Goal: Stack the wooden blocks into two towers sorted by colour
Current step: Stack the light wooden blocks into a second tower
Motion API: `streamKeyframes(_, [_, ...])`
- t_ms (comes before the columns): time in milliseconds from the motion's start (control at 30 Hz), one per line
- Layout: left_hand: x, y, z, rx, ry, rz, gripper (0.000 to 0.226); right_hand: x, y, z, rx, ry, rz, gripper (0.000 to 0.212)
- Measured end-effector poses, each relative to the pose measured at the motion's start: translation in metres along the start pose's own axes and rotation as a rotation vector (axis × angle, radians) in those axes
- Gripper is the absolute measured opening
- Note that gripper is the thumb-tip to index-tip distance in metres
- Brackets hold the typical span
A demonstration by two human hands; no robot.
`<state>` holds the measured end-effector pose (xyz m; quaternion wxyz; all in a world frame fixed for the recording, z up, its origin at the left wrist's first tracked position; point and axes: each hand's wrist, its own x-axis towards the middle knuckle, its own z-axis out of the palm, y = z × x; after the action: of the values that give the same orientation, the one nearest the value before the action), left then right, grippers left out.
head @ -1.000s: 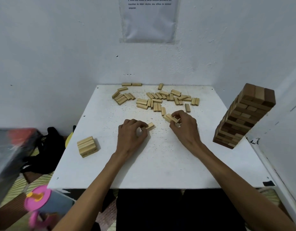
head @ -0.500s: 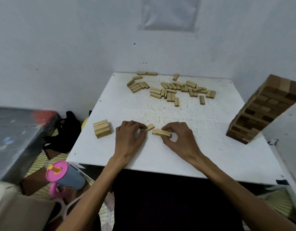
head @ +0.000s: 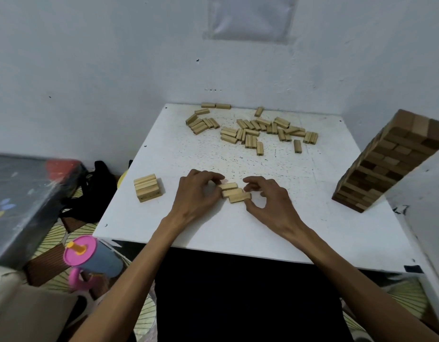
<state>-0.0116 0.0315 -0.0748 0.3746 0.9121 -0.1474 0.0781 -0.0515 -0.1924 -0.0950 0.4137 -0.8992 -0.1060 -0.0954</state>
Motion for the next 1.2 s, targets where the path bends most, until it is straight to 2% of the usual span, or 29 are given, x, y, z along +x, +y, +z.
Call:
streamKeyframes(133, [-0.002, -0.013, -0.003, 0.062, -0.149, 0.128, 0.044, 0.003, 0.002, -0.001, -0.053, 0.067, -0.062, 0.036])
streamKeyframes(300, [-0.005, -0.022, -0.005, 0.117, -0.205, 0.226, 0.052, -0.003, 0.001, -0.002, -0.132, 0.006, -0.155, 0.036])
streamKeyframes(400, [-0.003, -0.024, -0.005, 0.142, -0.219, 0.266, 0.054, -0.005, -0.002, -0.002, -0.107, 0.031, -0.091, 0.044])
streamKeyframes(533, [0.007, -0.021, -0.008, 0.087, -0.363, 0.257, 0.069, -0.003, -0.004, 0.003, -0.104, 0.054, -0.054, 0.052])
streamKeyframes(633, [0.014, -0.020, -0.010, 0.055, -0.427, 0.255, 0.066, 0.000, -0.004, 0.006, -0.118, 0.042, -0.079, 0.048])
streamKeyframes(800, [0.025, -0.021, -0.012, 0.012, -0.439, 0.210, 0.050, 0.000, -0.005, 0.003, -0.082, 0.035, -0.053, 0.042])
streamKeyframes(933, [0.026, -0.025, -0.009, 0.031, -0.401, 0.283, 0.038, -0.003, -0.002, -0.002, -0.072, 0.032, -0.093, 0.037])
streamKeyframes(1067, [0.027, -0.026, -0.008, 0.053, -0.393, 0.278, 0.048, -0.007, 0.003, -0.003, -0.115, 0.005, -0.137, 0.049])
streamKeyframes(1200, [0.030, -0.024, -0.006, 0.093, -0.418, 0.289, 0.054, -0.006, 0.004, -0.002, -0.133, 0.069, -0.145, 0.024])
